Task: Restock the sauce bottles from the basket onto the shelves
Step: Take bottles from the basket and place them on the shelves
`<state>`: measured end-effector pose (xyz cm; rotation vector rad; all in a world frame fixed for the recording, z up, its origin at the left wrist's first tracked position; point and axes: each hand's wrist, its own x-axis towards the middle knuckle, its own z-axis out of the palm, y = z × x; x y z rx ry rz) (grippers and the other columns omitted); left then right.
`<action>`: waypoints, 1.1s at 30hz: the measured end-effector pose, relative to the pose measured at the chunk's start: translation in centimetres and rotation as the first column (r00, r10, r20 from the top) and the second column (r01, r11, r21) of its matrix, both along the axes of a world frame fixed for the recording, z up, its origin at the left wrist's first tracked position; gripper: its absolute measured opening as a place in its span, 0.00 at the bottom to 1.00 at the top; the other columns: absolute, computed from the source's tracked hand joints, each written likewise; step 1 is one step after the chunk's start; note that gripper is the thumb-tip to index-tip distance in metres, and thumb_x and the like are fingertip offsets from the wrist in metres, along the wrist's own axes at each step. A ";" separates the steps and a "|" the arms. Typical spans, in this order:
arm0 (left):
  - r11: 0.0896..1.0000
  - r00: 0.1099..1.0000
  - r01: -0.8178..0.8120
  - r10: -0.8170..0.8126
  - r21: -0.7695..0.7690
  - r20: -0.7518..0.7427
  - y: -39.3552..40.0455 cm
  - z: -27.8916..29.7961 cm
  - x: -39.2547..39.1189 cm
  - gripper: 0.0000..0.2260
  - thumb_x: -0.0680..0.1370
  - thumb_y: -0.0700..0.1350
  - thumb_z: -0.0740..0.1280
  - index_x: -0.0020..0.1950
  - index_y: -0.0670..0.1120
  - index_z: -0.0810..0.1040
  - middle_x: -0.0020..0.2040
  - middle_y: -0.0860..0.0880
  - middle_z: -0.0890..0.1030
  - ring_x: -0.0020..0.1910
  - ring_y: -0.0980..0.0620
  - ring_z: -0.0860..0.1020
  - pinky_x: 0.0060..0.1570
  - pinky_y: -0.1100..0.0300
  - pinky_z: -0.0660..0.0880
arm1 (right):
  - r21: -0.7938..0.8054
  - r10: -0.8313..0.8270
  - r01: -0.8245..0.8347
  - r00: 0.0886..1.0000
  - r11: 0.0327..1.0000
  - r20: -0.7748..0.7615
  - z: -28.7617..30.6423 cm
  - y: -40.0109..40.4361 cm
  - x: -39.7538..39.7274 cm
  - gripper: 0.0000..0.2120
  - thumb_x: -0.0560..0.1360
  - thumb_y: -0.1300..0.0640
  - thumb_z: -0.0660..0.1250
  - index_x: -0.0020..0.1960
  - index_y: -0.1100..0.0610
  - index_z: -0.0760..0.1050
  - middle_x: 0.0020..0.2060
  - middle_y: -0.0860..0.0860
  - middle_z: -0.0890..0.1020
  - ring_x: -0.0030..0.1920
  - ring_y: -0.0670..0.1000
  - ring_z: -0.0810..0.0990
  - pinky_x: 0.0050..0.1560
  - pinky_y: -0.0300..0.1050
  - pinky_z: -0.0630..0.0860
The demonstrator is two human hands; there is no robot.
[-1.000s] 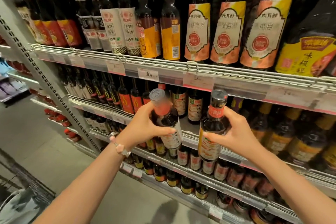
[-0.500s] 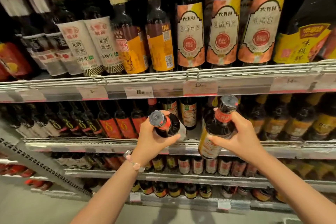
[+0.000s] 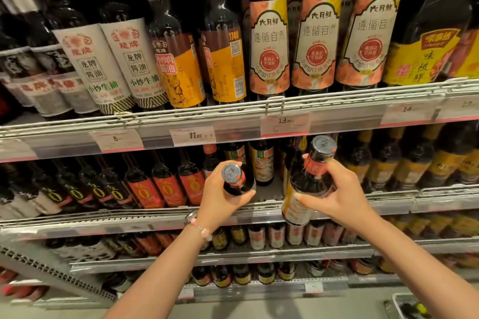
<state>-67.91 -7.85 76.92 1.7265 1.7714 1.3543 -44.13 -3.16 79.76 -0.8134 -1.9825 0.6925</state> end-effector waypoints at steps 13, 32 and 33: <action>0.995 0.998 -0.044 0.040 -0.090 -0.051 2.3 -1.6 -0.3 0.21 0.65 0.43 0.78 0.55 0.43 0.77 0.51 0.49 0.79 0.53 0.52 0.76 0.53 0.71 0.70 | 0.013 -0.014 0.014 1.000 1.000 -0.004 0.2 0.4 -0.6 0.26 0.63 0.45 0.72 0.58 0.49 0.71 0.51 0.44 0.77 0.55 0.30 0.73 0.55 0.25 0.68; 0.967 0.984 -0.174 0.166 -0.184 -0.060 4.6 -1.5 0.4 0.25 0.65 0.46 0.78 0.53 0.46 0.65 0.42 0.44 0.78 0.40 0.49 0.77 0.42 0.46 0.79 | 0.022 -0.032 0.032 0.999 0.999 -0.001 0.0 0.3 -0.5 0.25 0.63 0.46 0.72 0.57 0.50 0.71 0.50 0.43 0.77 0.54 0.32 0.74 0.54 0.27 0.69; 0.964 0.982 -0.185 0.174 -0.193 -0.071 4.7 -1.4 0.5 0.26 0.65 0.46 0.78 0.52 0.46 0.64 0.39 0.43 0.78 0.37 0.47 0.78 0.38 0.47 0.78 | 0.023 -0.034 0.034 0.999 0.999 -0.001 0.0 0.3 -0.5 0.25 0.63 0.46 0.72 0.57 0.50 0.71 0.50 0.44 0.77 0.54 0.32 0.73 0.54 0.27 0.70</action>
